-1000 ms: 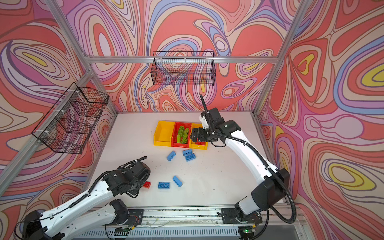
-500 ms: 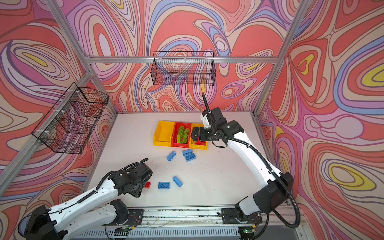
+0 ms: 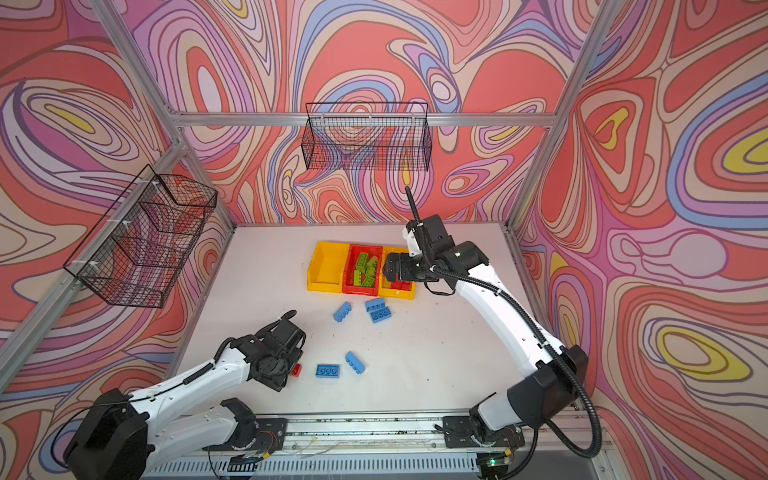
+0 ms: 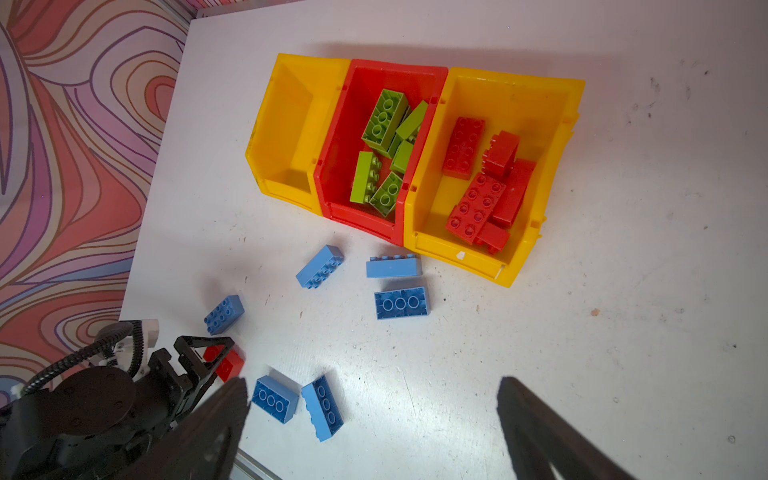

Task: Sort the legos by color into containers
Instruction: 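Move the left gripper to the red 2x4 brick nearest the robot and grasp it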

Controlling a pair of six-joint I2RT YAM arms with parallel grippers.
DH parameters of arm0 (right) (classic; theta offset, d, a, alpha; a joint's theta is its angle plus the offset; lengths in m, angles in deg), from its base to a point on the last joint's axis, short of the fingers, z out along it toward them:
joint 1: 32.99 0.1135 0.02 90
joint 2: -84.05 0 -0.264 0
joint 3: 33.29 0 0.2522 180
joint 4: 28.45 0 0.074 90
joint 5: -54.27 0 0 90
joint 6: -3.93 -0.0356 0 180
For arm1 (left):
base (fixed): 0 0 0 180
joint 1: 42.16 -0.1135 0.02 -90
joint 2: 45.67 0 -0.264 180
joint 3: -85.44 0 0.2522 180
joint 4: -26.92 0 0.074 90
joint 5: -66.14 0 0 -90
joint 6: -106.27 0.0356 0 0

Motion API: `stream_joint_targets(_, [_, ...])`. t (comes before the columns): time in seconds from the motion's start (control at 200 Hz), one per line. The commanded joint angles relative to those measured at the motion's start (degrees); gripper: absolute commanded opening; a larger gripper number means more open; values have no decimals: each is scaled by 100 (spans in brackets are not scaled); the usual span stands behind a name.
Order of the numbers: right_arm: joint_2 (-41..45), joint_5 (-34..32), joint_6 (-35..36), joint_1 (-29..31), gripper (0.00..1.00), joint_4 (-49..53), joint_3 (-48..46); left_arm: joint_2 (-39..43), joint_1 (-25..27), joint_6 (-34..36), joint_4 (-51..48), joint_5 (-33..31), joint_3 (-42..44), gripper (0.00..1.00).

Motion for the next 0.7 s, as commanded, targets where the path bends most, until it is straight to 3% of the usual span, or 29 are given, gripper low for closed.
stream_joint_targets(0.0, [-17, -88, 12, -11, 98, -6, 60, -215, -104, 60, 217, 207, 169, 73])
stream_joint_targets(0.125, [-80, -106, 23, -7, 98, -5, 103, -473, -137, 126, 340, 348, 160, 66])
stream_joint_targets(0.336, [-142, -156, 32, -7, 98, -21, 131, -817, -155, 425, 78, 429, -86, 41])
stream_joint_targets(0.566, [-110, -259, -12, -7, 98, -58, 47, -1218, -155, 1155, -547, 337, -1120, 26])
stream_joint_targets(0.696, [-46, -388, -89, -7, 98, -106, -22, -1549, -155, 1727, -989, 127, -1990, 23])
